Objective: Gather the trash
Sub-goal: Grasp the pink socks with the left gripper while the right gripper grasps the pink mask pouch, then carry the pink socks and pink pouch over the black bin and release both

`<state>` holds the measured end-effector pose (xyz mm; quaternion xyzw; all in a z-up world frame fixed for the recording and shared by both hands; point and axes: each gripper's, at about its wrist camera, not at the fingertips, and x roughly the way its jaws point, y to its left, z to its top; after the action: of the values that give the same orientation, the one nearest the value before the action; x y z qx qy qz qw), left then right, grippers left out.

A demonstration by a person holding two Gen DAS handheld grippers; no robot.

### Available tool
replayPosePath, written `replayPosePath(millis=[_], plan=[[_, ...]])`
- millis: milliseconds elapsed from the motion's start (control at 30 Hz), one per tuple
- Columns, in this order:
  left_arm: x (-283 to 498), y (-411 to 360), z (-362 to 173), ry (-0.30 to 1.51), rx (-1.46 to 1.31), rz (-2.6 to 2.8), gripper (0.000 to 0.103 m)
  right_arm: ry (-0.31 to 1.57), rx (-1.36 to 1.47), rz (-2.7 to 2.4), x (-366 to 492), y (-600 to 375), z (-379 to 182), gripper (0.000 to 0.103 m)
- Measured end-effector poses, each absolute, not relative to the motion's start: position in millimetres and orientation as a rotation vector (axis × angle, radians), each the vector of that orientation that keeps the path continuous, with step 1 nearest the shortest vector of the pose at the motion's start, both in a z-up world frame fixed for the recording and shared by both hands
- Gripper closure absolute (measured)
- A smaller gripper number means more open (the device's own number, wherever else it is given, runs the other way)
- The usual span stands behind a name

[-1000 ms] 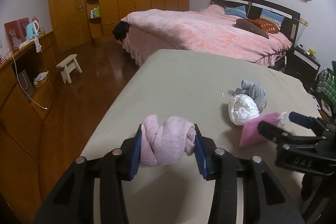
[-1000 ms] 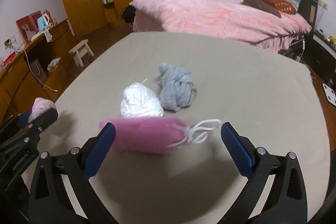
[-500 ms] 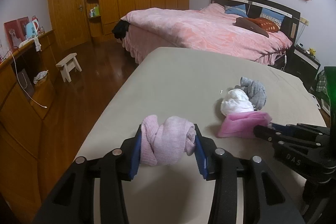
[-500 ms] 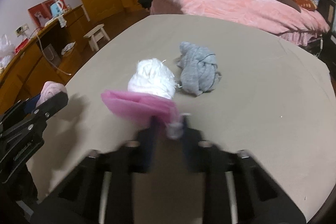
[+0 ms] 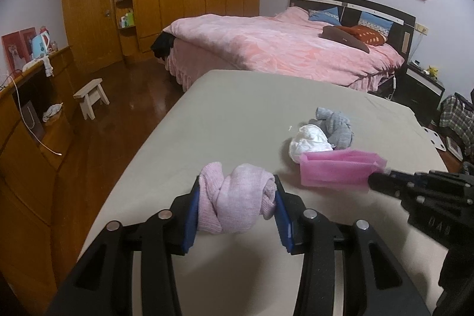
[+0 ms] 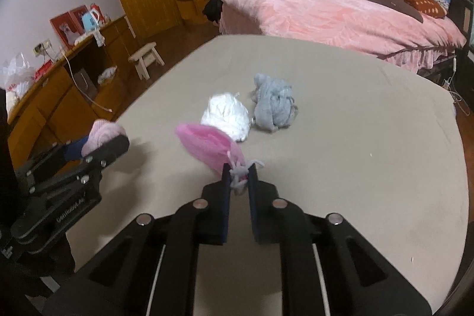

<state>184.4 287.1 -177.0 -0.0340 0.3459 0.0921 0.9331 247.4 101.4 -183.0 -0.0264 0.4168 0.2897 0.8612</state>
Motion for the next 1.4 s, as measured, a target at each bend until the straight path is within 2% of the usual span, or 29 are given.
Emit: replayPosePath(millis=[33, 100, 300, 500, 633, 667, 700, 733, 800, 833, 900, 1100, 1400], plan=[[184.7, 287.1, -177.4, 0.710, -0.072, 0.188, 0.059, 0.880, -0.066, 0.606, 245.2, 101.6, -183.8, 0.080], [184.5, 287.9, -177.7, 0.711, -0.075, 0.189, 0.059, 0.876, -0.096, 0.583, 242.0, 101.3, -186.2, 0.062], [184.8, 292.2, -178.3, 0.707, -0.071, 0.202, 0.059, 0.874, -0.101, 0.569, 236.2, 94.5, -192.7, 0.035], [184.2, 299.0, -182.3, 0.713, -0.089, 0.213, 0.059, 0.861, -0.132, 0.587, 245.4, 102.5, -197.0, 0.028], [184.1, 301.7, -183.1, 0.714, -0.090, 0.216, 0.059, 0.871, -0.166, 0.619, 254.4, 115.2, -202.9, 0.028], [184.2, 301.9, -183.0, 0.714, -0.091, 0.216, 0.059, 0.882, -0.169, 0.627, 257.4, 117.6, -205.8, 0.030], [184.2, 301.6, -183.0, 0.714, -0.090, 0.217, 0.059, 0.890, -0.167, 0.637, 259.0, 119.3, -207.7, 0.039], [184.3, 302.0, -183.0, 0.714, -0.089, 0.218, 0.059, 0.898, -0.163, 0.644, 259.3, 121.1, -208.4, 0.043], [184.7, 302.7, -183.1, 0.713, -0.088, 0.219, 0.059, 0.929, -0.140, 0.666, 262.1, 120.4, -212.3, 0.062], [185.0, 302.9, -183.0, 0.713, -0.087, 0.220, 0.059, 0.936, -0.133, 0.672, 261.4, 119.8, -212.7, 0.067], [185.3, 303.1, -182.8, 0.712, -0.083, 0.220, 0.059, 0.944, -0.127, 0.681, 259.5, 118.2, -213.0, 0.090], [183.7, 299.2, -179.5, 0.709, -0.079, 0.211, 0.059, 0.912, -0.090, 0.686, 248.5, 106.6, -196.6, 0.093], [175.1, 265.9, -149.5, 0.664, -0.075, 0.163, 0.059, 0.809, -0.037, 0.644, 226.8, 71.9, -143.1, 0.093]])
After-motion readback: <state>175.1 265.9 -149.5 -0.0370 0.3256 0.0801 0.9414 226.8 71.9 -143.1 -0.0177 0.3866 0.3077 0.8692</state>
